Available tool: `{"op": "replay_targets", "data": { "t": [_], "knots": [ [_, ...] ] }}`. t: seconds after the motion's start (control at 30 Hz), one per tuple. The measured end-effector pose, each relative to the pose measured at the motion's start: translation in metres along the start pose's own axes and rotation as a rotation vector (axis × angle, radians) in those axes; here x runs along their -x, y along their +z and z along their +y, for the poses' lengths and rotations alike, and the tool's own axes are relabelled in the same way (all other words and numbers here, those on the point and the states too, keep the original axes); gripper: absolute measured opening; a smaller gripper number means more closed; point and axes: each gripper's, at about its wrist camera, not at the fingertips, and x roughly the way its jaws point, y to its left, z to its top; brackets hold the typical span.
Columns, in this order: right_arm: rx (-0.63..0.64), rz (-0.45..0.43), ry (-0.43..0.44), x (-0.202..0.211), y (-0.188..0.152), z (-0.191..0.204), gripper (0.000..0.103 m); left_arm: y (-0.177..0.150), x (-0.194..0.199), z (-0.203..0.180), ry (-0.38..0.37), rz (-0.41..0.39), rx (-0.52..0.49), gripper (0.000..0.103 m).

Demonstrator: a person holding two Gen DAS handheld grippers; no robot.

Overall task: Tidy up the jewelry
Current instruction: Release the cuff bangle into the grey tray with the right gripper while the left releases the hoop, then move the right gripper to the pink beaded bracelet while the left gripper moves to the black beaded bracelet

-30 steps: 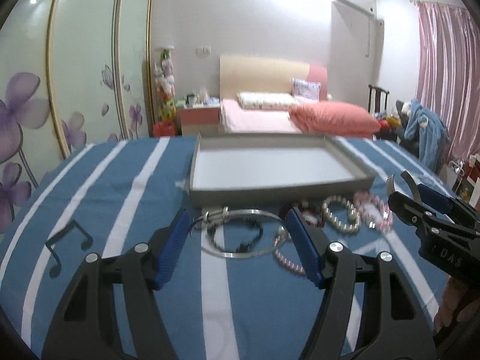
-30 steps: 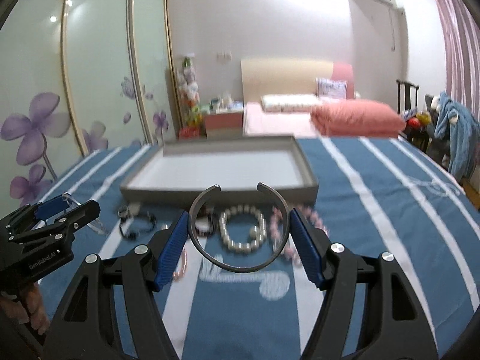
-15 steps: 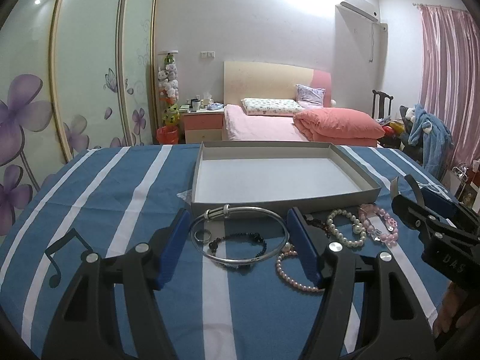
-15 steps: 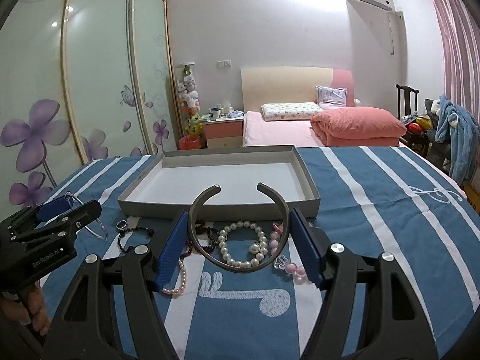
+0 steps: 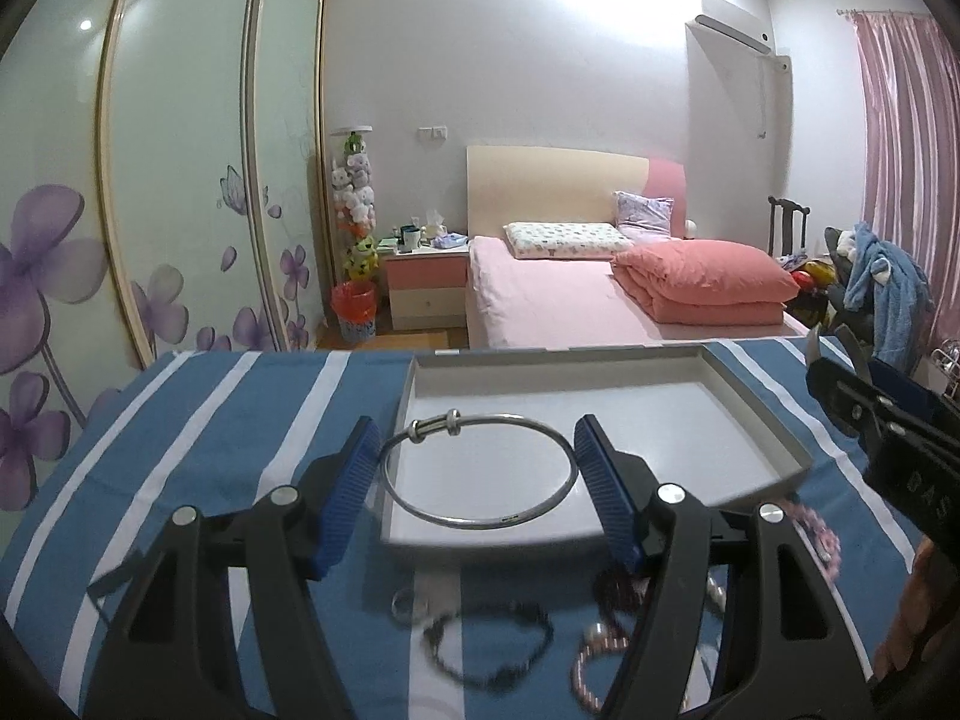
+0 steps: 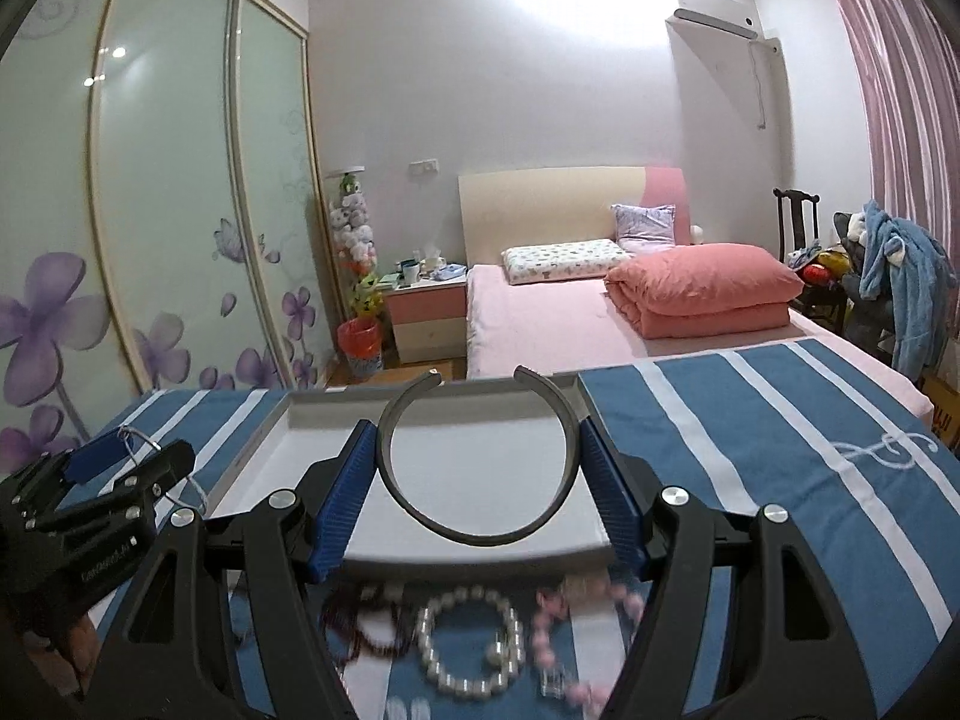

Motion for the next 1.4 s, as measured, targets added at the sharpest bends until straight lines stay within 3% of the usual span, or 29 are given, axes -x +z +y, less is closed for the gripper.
{"op": "replay_targets", "data": {
  "t": [0.2, 0.43, 0.83, 0.9, 0.93, 1.4],
  "knots": [
    [-0.031, 0.064, -0.020, -0.043, 0.005, -0.008, 0.068, 0.007, -0.041, -0.004, 0.021, 0.046, 0.012, 0.065],
    [-0.057, 0.207, -0.015, -0.085, -0.006, -0.015, 0.068, 0.008, -0.074, -0.006, 0.009, 0.090, 0.017, 0.065],
    [-0.058, 0.384, -0.016, -0.120, -0.020, -0.014, 0.069, 0.007, -0.111, -0.017, -0.023, 0.180, 0.017, 0.066],
    [-0.050, 0.380, -0.013, -0.119, -0.018, -0.014, 0.081, 0.006, -0.114, -0.015, -0.022, 0.196, 0.027, 0.066],
    [-0.045, 0.367, -0.012, -0.114, -0.017, -0.014, 0.082, 0.006, -0.114, -0.013, -0.022, 0.195, 0.034, 0.066],
    [-0.064, 0.280, -0.023, -0.080, 0.005, -0.028, 0.082, 0.022, -0.078, 0.024, 0.027, 0.135, 0.098, 0.067]
  ]
}}
